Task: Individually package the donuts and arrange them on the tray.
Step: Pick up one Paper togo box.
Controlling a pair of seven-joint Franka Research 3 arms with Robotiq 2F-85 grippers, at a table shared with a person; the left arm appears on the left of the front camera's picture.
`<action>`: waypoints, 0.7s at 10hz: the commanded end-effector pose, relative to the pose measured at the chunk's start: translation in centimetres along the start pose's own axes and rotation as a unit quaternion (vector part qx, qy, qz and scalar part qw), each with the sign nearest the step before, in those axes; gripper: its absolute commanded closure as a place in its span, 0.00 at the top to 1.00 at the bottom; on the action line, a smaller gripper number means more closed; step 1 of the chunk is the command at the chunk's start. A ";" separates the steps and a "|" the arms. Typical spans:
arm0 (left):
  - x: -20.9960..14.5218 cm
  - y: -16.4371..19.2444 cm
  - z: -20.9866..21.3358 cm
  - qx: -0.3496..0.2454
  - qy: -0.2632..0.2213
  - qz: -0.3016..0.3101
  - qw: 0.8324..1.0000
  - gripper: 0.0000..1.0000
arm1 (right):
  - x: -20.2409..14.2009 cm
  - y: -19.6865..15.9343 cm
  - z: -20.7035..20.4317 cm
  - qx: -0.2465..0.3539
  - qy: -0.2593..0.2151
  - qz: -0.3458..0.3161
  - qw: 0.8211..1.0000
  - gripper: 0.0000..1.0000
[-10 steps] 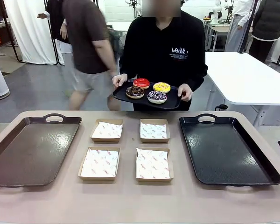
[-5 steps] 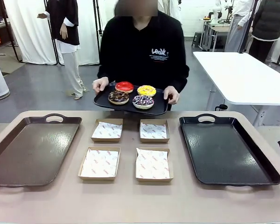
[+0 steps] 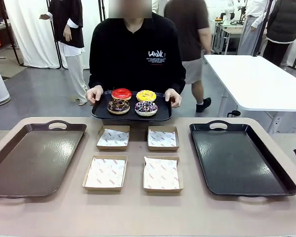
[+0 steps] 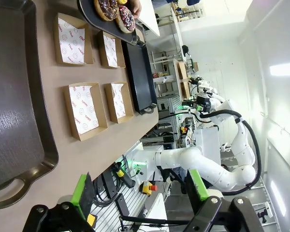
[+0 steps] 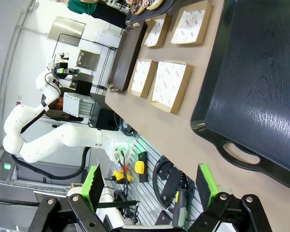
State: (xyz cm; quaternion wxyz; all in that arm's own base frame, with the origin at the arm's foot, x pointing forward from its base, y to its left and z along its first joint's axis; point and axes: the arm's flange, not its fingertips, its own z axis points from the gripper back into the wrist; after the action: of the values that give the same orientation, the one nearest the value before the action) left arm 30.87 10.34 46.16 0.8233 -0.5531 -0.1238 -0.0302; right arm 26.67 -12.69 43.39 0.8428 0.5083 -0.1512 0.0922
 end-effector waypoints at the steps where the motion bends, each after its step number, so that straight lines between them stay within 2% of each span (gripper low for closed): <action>1: 0.2 -0.1 0.1 -0.012 -0.007 -0.009 1.000 1.00 | 0.3 -0.1 0.0 0.012 -0.009 0.008 1.000 1.00; 7: 0.2 -0.1 0.1 -0.012 -0.007 -0.009 1.000 1.00 | 0.3 -0.1 0.0 0.012 -0.009 0.008 1.000 1.00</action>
State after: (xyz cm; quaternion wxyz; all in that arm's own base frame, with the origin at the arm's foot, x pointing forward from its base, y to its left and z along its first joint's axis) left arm 30.87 10.34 46.16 0.8234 -0.5530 -0.1238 -0.0301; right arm 26.67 -12.69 43.39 0.8428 0.5083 -0.1512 0.0922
